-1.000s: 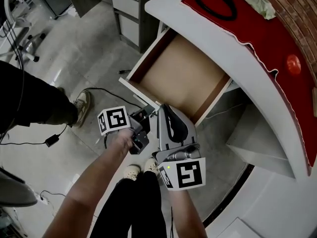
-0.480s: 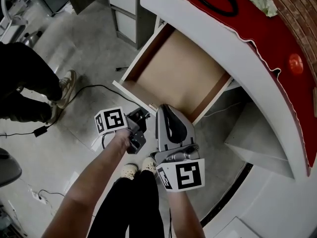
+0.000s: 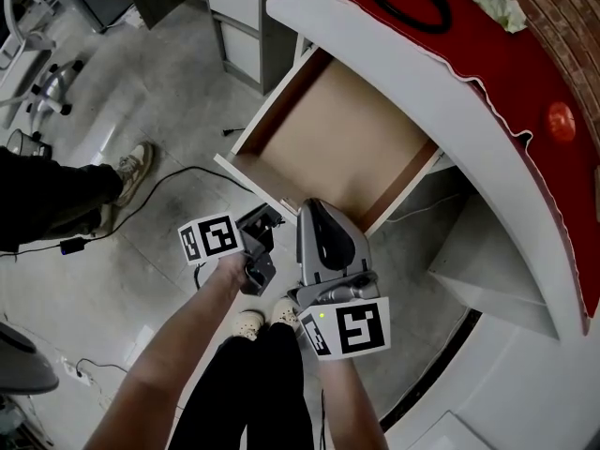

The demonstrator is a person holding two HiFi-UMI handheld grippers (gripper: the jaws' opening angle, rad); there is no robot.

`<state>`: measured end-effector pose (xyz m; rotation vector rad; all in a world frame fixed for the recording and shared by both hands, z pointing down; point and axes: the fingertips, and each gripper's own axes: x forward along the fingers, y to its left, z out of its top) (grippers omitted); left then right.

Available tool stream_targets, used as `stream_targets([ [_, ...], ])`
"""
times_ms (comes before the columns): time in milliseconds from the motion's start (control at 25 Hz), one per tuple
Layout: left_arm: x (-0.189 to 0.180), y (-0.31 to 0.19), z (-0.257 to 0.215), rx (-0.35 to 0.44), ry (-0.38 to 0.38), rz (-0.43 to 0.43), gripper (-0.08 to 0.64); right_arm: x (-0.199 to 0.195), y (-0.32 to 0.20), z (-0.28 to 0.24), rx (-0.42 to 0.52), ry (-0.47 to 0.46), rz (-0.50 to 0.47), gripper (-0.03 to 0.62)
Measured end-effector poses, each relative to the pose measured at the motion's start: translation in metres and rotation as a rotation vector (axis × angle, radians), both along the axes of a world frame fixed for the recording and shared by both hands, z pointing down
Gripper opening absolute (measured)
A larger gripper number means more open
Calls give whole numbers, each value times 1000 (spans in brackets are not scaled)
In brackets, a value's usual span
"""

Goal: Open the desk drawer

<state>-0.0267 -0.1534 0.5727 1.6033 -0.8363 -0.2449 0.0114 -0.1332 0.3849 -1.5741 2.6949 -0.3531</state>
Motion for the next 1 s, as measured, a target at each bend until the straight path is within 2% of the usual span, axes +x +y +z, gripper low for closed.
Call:
stream_targets([
  [400, -7, 30, -4, -23, -67, 30, 67, -2, 0, -4, -23, -12, -45, 23],
  [720, -20, 50, -30, 4, -186, 47, 38, 7, 8, -10, -92, -34, -53, 23],
  [880, -31, 64, -62, 37, -237, 34, 18, 6, 25, -26, -135, -36, -79, 23],
  [1000, -30, 68, -104, 102, -278, 61, 14, 4, 33, -51, -137, -41, -92, 23],
])
